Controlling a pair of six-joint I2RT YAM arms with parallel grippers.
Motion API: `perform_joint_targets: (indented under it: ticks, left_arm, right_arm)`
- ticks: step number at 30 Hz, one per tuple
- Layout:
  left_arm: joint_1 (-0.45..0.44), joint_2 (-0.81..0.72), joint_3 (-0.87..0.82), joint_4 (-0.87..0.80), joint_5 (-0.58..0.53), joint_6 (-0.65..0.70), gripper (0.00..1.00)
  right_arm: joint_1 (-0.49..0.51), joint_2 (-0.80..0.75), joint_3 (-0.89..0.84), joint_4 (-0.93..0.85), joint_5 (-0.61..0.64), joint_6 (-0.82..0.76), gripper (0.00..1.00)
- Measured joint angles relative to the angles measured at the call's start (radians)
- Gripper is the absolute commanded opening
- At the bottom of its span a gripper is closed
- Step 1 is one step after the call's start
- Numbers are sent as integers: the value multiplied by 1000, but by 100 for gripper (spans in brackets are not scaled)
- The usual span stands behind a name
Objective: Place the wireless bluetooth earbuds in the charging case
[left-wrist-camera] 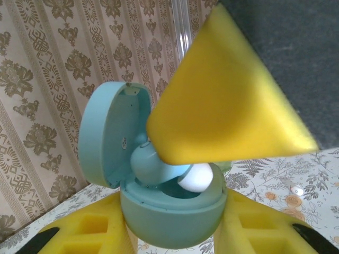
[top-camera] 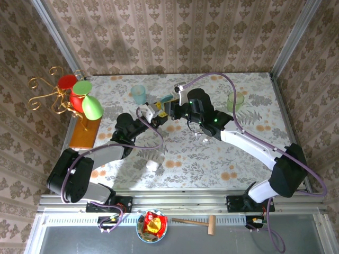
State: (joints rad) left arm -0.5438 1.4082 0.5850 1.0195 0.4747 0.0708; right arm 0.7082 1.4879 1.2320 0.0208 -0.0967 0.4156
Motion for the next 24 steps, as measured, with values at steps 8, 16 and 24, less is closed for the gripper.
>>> perform_joint_targets:
  ticks: [8, 16, 24]
  left_arm:
    - [0, 0, 0, 1, 0, -8, 27]
    - [0, 0, 0, 8, 0, -26, 27]
    - [1, 0, 0, 6, -4, -34, 26]
  right_arm:
    - [0, 13, 0, 30, 0, 3, 17]
    - [0, 20, -4, 56, 0, 11, 22]
    - [2, 13, -26, 63, -2, 14, 31]
